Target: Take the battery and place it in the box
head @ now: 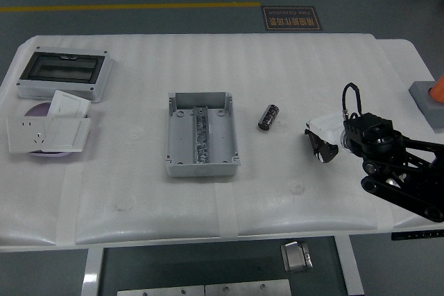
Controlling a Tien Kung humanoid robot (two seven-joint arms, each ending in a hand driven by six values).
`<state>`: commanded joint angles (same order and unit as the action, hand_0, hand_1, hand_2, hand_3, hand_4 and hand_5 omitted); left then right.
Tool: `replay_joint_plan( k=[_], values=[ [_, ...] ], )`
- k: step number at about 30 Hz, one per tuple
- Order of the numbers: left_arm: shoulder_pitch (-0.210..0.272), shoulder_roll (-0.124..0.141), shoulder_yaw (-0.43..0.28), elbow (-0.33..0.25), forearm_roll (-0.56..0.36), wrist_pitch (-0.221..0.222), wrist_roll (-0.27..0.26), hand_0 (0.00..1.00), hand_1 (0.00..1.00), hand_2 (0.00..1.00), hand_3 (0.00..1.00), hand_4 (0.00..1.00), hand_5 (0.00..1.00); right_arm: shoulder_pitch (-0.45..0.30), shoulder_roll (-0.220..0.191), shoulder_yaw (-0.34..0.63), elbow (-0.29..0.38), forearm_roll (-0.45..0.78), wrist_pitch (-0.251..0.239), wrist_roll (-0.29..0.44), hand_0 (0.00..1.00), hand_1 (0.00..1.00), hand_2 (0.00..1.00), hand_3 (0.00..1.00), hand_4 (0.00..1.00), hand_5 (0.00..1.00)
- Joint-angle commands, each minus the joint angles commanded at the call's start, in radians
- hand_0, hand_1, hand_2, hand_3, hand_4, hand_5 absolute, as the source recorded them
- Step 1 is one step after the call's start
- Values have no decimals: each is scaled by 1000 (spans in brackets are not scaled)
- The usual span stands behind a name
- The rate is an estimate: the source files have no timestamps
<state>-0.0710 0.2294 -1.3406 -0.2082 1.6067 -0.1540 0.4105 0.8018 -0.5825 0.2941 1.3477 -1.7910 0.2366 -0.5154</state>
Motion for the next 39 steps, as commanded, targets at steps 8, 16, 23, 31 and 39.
replay_joint_plan(
  k=[8,16,23,31,39],
  values=[
    [1,-1,-6,-1,6,-1,3,545,609,542,557,592,21,-8,7,88,75,49,-21,18,387,453,587,673,170,2],
    [10,-5,-1,-1,-1,-3,7,545,608,542,557,591,20,-72,48,247,192,150,-173,124,383,454,588,674,170,2],
    [13,-8,6,0,-9,-3,6,544,608,542,556,590,19,-135,173,245,111,243,-389,282,375,450,595,688,223,39],
    [12,-11,3,-1,-7,-10,12,544,609,543,557,595,26,-184,274,203,31,166,-540,323,737,786,852,913,613,235],
    [12,-10,2,0,-5,-16,16,544,609,513,556,602,23,-195,289,202,27,112,-547,311,998,882,909,937,668,254]
  ],
)
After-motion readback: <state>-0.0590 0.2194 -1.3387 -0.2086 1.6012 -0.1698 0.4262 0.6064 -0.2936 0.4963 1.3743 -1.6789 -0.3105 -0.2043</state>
